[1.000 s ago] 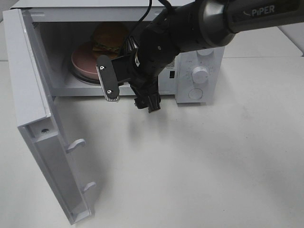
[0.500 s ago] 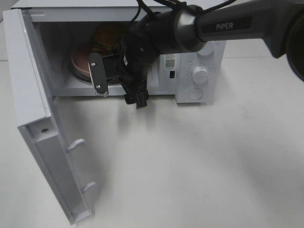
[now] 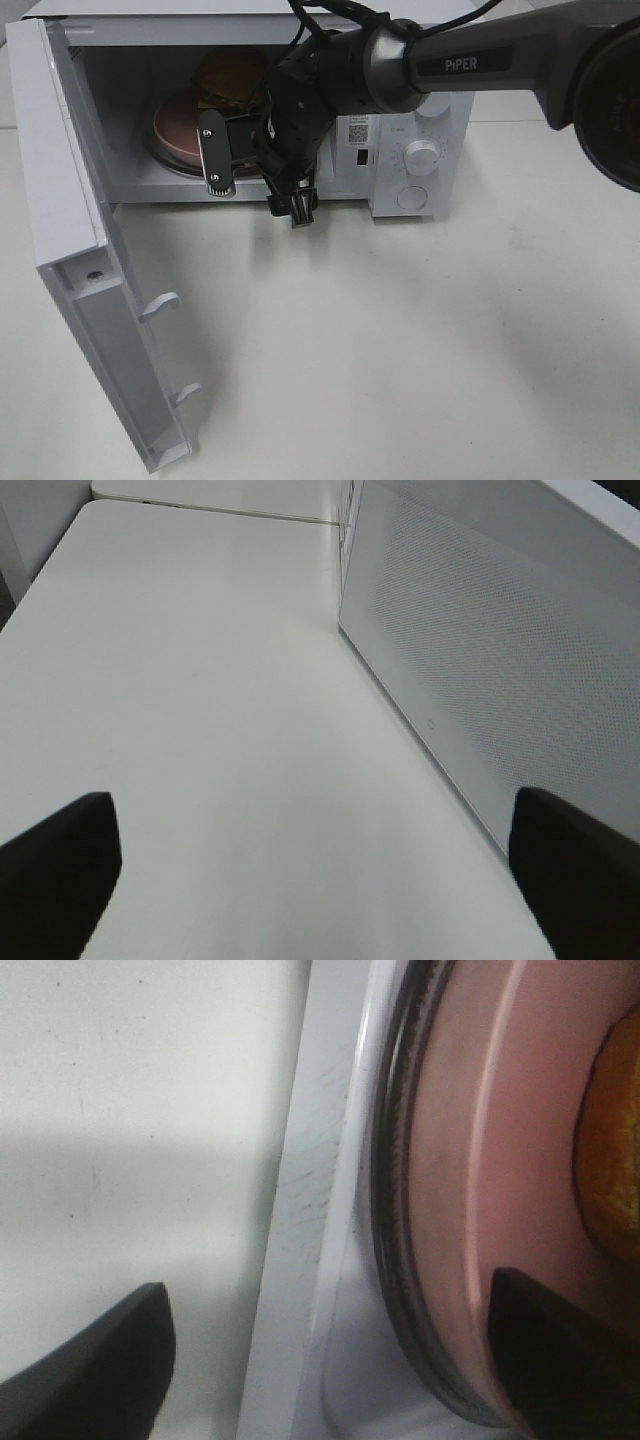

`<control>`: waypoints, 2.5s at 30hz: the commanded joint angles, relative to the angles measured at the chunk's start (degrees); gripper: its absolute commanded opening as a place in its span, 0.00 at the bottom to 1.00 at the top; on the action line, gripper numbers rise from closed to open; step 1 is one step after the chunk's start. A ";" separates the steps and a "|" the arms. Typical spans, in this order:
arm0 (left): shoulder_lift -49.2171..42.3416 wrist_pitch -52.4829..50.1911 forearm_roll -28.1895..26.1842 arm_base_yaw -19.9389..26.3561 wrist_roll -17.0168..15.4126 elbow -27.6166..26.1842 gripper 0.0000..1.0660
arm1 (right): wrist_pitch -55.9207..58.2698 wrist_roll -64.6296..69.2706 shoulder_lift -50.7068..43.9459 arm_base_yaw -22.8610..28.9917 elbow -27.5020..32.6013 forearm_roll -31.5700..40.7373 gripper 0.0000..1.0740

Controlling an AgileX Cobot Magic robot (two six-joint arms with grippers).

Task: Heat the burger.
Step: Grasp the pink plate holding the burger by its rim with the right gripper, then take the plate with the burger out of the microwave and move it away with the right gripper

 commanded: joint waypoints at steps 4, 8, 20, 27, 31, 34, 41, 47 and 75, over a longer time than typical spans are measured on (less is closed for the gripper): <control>-0.97 -0.74 -0.23 0.11 -0.17 0.17 0.92 | -0.34 0.40 -0.17 0.06 -0.52 -1.03 0.75; -0.97 -0.74 -0.23 0.11 -0.17 0.17 0.92 | -0.17 0.40 0.11 0.63 -2.29 -1.09 0.74; -0.97 -0.74 -0.23 0.11 -0.17 0.17 0.92 | -1.15 1.20 4.93 1.43 -7.91 -0.06 0.73; -0.97 -0.74 -0.23 0.11 -0.17 0.17 0.92 | -1.32 1.55 6.70 1.43 -8.77 0.74 0.69; -0.97 -0.74 -0.23 0.11 -0.17 0.17 0.92 | -1.66 3.04 6.88 1.43 -8.94 1.83 0.64; -0.97 -0.74 -0.23 0.11 -0.17 0.17 0.92 | -1.83 3.15 6.88 1.43 -8.94 1.95 0.51; -0.97 -0.74 -0.23 0.11 -0.17 0.17 0.92 | -0.23 3.15 6.70 1.43 -8.94 2.23 0.13; -0.97 -0.74 -0.23 0.11 -0.17 0.17 0.92 | 2.01 2.52 6.13 1.43 -8.94 4.18 0.00; -0.97 -0.74 -0.23 0.11 -0.17 0.17 0.92 | -9.22 -4.76 -9.85 2.75 12.95 1.38 0.00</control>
